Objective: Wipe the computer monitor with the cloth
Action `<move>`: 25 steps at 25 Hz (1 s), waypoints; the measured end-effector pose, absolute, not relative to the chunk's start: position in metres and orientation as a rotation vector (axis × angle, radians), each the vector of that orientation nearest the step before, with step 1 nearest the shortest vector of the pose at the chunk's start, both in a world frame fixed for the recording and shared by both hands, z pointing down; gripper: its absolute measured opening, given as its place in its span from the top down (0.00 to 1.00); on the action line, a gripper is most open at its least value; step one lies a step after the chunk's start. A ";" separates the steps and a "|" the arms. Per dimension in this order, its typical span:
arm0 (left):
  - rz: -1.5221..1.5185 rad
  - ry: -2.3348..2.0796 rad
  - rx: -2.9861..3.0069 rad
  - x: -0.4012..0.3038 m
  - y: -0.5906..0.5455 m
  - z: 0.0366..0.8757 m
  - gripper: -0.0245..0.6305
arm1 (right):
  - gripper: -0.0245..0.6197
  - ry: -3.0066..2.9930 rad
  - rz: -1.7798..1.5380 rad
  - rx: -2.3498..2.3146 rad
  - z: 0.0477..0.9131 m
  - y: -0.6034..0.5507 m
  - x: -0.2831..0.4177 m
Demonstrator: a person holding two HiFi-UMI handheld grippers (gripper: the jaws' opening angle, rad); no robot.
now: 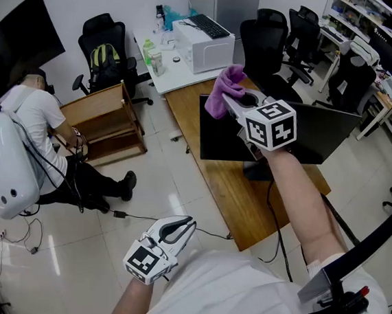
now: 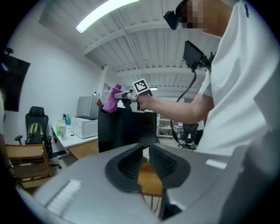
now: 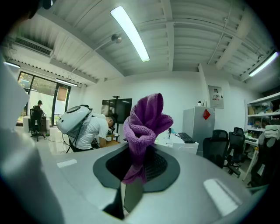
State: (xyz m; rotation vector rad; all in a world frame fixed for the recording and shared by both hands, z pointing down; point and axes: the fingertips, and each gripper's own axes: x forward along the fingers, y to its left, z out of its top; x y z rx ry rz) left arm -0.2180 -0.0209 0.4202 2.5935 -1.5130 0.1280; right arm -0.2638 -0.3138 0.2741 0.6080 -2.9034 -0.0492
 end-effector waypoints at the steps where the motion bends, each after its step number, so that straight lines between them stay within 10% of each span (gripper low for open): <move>1: 0.126 -1.498 2.585 -0.214 -0.020 0.420 0.86 | 0.88 -2.900 -0.047 0.608 0.274 -0.314 -0.261; 25: 0.186 -1.394 2.628 -0.160 -0.045 0.414 0.86 | 0.88 -2.870 -0.032 0.802 0.270 -0.362 -0.151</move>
